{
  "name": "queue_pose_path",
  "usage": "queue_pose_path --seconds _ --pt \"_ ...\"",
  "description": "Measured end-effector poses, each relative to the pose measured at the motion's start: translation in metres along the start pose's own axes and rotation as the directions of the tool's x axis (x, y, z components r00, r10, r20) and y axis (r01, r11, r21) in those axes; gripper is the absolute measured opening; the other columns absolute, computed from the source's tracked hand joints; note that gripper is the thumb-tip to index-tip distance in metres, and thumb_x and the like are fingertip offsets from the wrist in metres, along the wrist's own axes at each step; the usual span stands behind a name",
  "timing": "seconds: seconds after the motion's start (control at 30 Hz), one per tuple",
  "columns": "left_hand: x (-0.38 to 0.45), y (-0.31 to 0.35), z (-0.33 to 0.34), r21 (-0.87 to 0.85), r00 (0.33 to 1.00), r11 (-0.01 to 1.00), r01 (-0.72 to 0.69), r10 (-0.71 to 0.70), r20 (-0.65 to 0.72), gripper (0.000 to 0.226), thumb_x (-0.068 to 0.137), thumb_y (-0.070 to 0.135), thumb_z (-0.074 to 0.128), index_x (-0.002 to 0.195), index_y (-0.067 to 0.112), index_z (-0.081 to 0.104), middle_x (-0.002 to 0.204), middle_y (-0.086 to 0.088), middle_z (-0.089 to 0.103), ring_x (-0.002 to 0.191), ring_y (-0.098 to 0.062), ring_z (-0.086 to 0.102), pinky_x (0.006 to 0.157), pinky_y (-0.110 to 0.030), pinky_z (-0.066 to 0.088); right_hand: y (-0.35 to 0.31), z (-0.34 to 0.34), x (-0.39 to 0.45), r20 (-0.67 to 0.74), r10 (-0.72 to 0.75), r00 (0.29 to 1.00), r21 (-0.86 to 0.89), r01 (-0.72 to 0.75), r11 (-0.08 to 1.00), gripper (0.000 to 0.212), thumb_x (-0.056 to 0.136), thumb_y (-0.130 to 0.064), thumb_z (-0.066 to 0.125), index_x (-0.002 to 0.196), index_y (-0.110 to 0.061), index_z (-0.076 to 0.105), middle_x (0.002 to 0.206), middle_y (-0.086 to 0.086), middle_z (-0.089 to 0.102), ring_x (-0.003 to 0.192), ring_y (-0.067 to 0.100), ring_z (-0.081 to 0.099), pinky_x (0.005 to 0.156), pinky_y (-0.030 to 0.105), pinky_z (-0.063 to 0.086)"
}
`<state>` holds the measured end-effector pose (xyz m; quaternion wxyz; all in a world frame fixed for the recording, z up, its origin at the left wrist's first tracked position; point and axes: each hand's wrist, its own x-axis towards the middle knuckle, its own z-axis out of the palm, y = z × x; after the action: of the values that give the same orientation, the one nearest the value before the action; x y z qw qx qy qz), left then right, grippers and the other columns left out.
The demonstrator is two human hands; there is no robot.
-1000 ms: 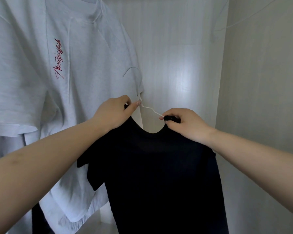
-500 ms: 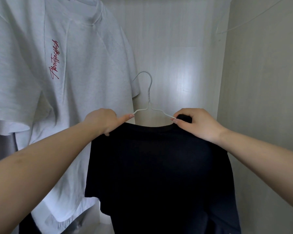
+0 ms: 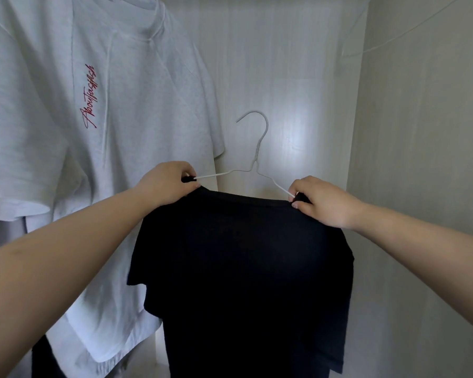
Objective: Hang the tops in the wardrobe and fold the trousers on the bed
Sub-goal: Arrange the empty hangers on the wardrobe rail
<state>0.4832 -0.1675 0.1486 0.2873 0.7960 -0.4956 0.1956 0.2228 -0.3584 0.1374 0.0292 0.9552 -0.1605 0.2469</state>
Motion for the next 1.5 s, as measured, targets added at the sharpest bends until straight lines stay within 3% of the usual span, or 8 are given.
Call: queue_pose_path --seconds 0.27,0.47,0.63,0.8,0.93,1.07,1.23,1.5 --pt "-0.005 -0.014 -0.02 -0.109 0.967 0.98 -0.164 0.181 0.176 0.019 0.096 0.017 0.054 0.103 0.032 0.063 0.064 0.018 0.069 0.062 0.004 0.065 0.063 -0.005 0.044 0.011 -0.011 0.005 -0.111 0.016 0.994 -0.073 -0.024 0.997 0.008 0.098 -0.019 0.042 0.099 -0.021 0.05 0.098 0.003 0.054 0.088 0.025 0.053 0.079 0.038 0.043" --pt "-0.007 -0.015 -0.022 -0.211 0.907 0.968 -0.137 0.208 0.366 0.017 0.1 0.024 0.046 0.097 0.025 0.063 0.062 0.008 0.07 0.063 -0.006 0.067 0.064 -0.016 0.052 0.016 -0.016 0.006 -0.093 -0.006 0.996 -0.091 -0.002 0.996 0.012 0.098 -0.017 0.043 0.103 -0.02 0.054 0.099 0.0 0.05 0.088 0.022 0.053 0.078 0.032 0.042" --pt "-0.01 -0.01 -0.026 -0.213 0.876 0.971 -0.107 0.193 0.441 0.029 0.094 0.044 0.041 0.077 0.024 0.053 0.075 0.009 0.049 0.069 -0.012 0.046 0.072 -0.027 0.042 0.015 -0.016 0.003 -0.066 0.002 0.998 -0.12 -0.01 0.993 0.013 0.098 -0.018 0.043 0.104 -0.019 0.054 0.1 -0.001 0.05 0.089 0.022 0.053 0.08 0.033 0.043" --pt "-0.013 0.004 -0.026 0.026 0.904 0.96 -0.278 0.253 0.344 0.036 0.092 0.056 0.043 0.085 0.024 0.056 0.098 0.011 0.054 0.086 -0.009 0.056 0.079 -0.025 0.045 0.009 -0.017 0.007 -0.099 0.002 0.995 -0.102 -0.013 0.995 0.013 0.098 -0.019 0.042 0.105 -0.015 0.053 0.097 0.001 0.049 0.088 0.024 0.052 0.079 0.035 0.042" --pt "-0.014 0.014 -0.015 -0.145 0.914 0.965 -0.218 0.254 0.316 0.024 0.094 0.043 0.052 0.115 0.033 0.053 0.111 0.016 0.059 0.101 -0.003 0.056 0.084 -0.018 0.041 0.003 -0.016 0.014 -0.149 -0.01 0.989 -0.03 0.005 1.0 0.009 0.098 -0.019 0.045 0.101 -0.018 0.054 0.095 0.0 0.051 0.09 0.022 0.052 0.074 0.029 0.036" --pt "-0.012 0.012 -0.008 -0.216 0.956 0.942 -0.259 0.281 0.082 0.012 0.097 0.03 0.05 0.103 0.034 0.06 0.099 0.019 0.061 0.095 0.002 0.055 0.079 -0.006 0.037 0.005 -0.022 0.014 -0.167 0.034 0.985 0.193 -0.001 0.981 0.018 0.088 -0.027 0.063 0.103 -0.032 0.054 0.105 -0.007 0.058 0.098 0.013 0.055 0.08 0.022 0.036" --pt "-0.01 -0.007 -0.014 -0.243 0.96 0.929 -0.279 0.268 -0.075 0.014 0.095 0.023 0.056 0.103 0.026 0.067 0.098 0.013 0.06 0.092 0.002 0.054 0.08 0.002 0.033 0.015 -0.038 -0.001 0.083 0.217 0.973 0.366 -0.233 0.901 0.036 0.082 -0.044 0.067 0.115 -0.04 0.054 0.107 -0.004 0.06 0.1 0.014 0.059 0.087 0.026 0.042" --pt "0.021 0.005 -0.013 -0.368 0.987 0.921 -0.126 0.079 -0.141 0.031 0.096 0.004 0.048 0.119 0.015 0.066 0.111 0.012 0.058 0.105 -0.005 0.051 0.081 0.003 0.03 -0.008 -0.1 0.006 0.395 0.049 0.917 0.644 -0.314 0.697 0.017 0.09 -0.017 0.06 0.083 -0.02 0.075 0.088 0.003 0.073 0.078 0.014 0.07 0.061 0.023 0.055"
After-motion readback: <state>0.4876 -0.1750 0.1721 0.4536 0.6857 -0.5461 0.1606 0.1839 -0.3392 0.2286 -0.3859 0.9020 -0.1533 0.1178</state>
